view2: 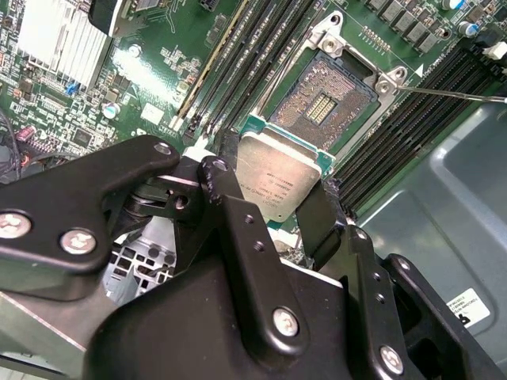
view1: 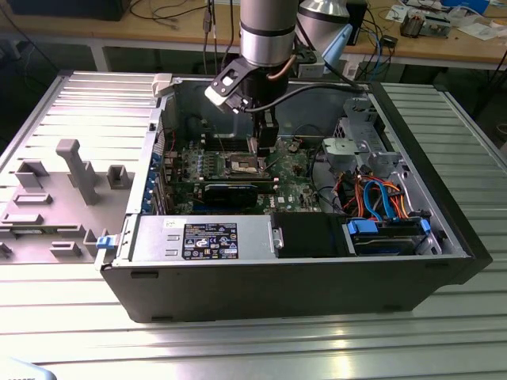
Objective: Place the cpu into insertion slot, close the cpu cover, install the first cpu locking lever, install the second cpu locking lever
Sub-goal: 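Place the cpu into insertion slot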
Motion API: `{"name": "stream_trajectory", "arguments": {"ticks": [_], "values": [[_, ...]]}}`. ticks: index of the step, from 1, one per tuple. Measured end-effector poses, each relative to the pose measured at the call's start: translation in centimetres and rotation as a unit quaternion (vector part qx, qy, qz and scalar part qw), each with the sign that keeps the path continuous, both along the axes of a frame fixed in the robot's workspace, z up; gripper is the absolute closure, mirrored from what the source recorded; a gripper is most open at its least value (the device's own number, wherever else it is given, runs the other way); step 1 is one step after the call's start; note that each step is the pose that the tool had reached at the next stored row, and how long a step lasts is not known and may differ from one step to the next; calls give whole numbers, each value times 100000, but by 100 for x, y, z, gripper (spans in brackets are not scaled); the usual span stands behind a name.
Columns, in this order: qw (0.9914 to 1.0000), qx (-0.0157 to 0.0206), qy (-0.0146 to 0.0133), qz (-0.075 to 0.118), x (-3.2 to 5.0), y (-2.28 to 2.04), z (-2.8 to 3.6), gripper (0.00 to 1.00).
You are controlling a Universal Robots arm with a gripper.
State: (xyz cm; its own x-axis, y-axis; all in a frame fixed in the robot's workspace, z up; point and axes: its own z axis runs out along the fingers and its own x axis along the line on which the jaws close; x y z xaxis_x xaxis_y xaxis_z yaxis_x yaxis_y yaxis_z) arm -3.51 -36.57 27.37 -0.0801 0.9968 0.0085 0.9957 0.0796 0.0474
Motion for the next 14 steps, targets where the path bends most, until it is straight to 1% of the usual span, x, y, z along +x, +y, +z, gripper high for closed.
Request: {"name": "stream_trajectory", "arguments": {"ticks": [1, 3, 14], "values": [[100000, -5, -3, 2, 0, 0, -1, 46], [100000, -4, 0, 1, 0, 0, -30, 46], [100000, -2, 0, 1, 0, 0, -54, 46]]}}
